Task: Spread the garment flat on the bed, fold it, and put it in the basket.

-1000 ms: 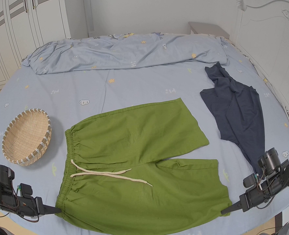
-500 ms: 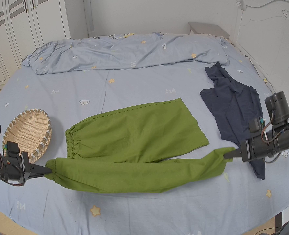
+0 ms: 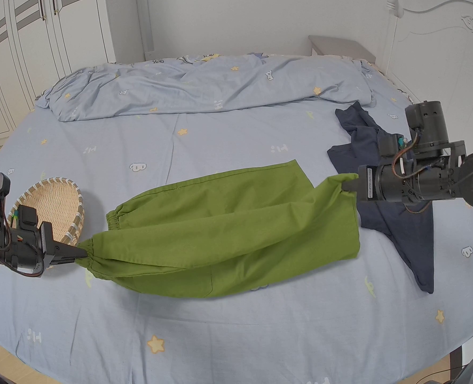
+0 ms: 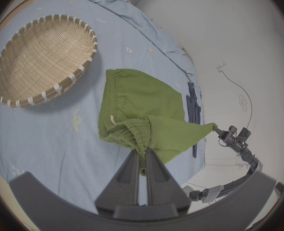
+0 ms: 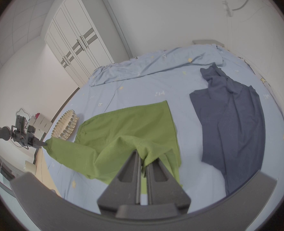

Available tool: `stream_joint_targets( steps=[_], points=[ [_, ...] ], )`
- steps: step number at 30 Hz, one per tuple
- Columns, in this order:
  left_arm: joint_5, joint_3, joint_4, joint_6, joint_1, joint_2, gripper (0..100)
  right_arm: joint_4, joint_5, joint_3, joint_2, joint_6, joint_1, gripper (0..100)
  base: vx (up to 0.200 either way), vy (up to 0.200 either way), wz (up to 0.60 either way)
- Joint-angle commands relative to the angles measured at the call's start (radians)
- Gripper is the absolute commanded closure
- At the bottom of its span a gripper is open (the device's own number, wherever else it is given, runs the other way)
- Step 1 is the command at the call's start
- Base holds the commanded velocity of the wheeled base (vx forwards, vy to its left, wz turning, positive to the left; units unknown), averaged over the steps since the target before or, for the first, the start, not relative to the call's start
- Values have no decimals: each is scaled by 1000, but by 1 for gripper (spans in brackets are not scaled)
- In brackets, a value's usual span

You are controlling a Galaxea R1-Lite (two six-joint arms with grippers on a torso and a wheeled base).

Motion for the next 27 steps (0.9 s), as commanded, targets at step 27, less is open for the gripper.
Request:
stream_joint_targets(
  steps=[27],
  points=[
    [-4,-195,-71,118,74,217,100,-134,-54,-315,275,-14,-41,100,0,0,0]
  ],
)
